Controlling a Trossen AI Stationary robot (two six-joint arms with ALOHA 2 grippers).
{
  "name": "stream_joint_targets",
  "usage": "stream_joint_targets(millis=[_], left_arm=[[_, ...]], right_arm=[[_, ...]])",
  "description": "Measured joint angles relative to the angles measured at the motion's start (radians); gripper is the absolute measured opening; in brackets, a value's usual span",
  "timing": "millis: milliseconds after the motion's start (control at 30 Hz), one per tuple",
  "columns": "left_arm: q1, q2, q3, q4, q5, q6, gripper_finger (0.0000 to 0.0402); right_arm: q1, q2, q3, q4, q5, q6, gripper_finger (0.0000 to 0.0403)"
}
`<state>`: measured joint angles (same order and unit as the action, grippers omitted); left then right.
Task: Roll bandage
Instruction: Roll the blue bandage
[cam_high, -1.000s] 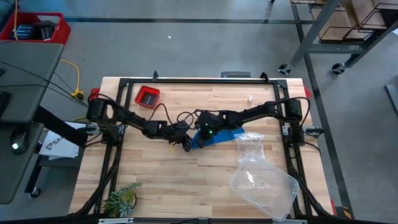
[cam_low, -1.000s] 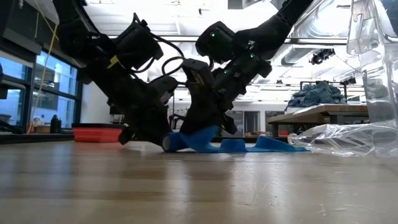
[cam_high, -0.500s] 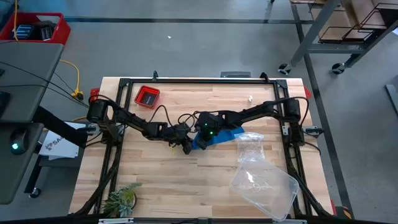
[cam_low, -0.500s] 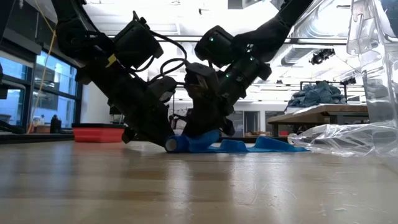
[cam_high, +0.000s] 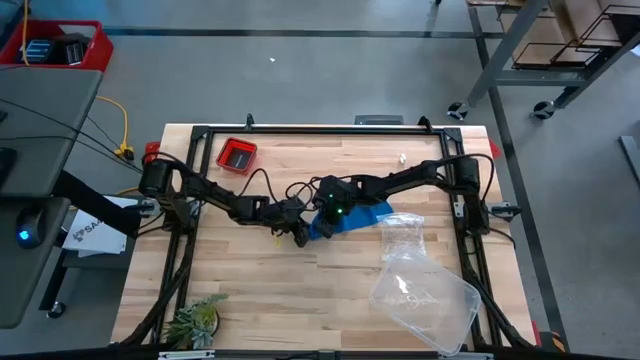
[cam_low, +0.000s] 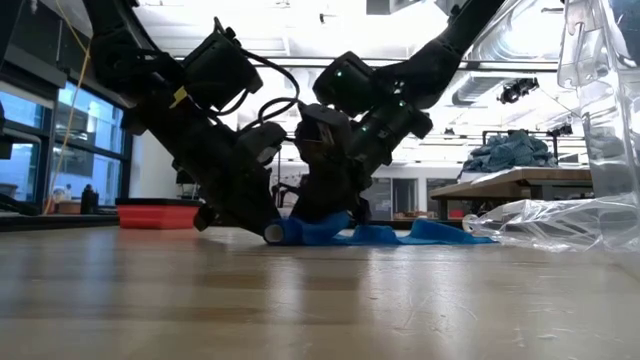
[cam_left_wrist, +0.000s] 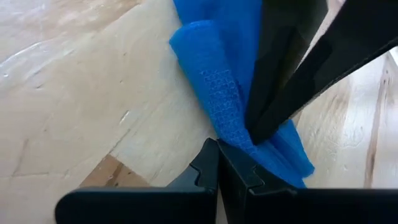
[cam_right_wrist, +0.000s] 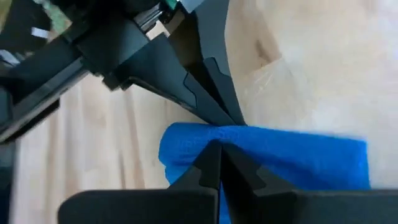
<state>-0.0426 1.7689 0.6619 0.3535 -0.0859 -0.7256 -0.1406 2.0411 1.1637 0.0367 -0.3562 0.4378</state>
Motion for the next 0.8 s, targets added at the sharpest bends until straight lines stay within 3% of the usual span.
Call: stream_joint_targets(millis=[167, 433, 667, 800], left_arm=[[0.014, -0.049, 0.007, -0.042, 0.04, 0.06, 0.0], [0.05, -0.135, 0.004, -0.191, 0.025, 0.159, 0.0], [0.055, -0.251, 0.002, -0.376, 0.02, 0.266, 0.0], [0.056, -0.287, 0.002, -0.383, 0.006, 0.298, 0.0]], right_arm=[[-0.022, -0.083, 0.0, -0.048, 0.11, -0.082, 0.0], [-0.081, -0.187, 0.0, -0.117, 0.085, -0.08, 0.0], [-0.099, -0.207, -0.002, -0.479, 0.132, -0.093, 0.0], [-0.117, -0.203, -0.072, -0.535, 0.142, -0.074, 0.0]])
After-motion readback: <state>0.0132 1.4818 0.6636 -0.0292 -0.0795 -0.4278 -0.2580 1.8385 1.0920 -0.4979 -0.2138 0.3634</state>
